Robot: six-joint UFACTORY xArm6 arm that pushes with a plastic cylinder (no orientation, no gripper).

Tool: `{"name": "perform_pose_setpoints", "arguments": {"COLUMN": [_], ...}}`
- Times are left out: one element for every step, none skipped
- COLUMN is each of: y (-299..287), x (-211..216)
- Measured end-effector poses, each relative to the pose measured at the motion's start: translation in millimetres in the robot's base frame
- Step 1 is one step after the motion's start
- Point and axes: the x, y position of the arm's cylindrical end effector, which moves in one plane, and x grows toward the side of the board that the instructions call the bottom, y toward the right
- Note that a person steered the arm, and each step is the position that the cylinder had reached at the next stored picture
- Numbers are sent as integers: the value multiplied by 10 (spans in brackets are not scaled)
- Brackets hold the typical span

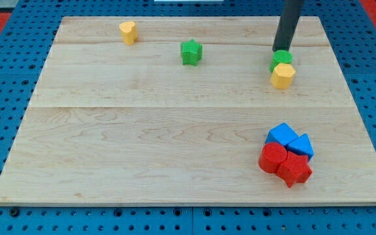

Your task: Push the green star to the left side of the yellow hexagon

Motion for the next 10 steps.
{"name": "perform_pose_setpoints", "arguments": {"y": [-136, -928, -1728, -1773, -1732, -1983, -1917, -1344, -1750, -1732], "x": [-421, -786, -871, -348, -79, -74, 106, 269, 274, 635]}}
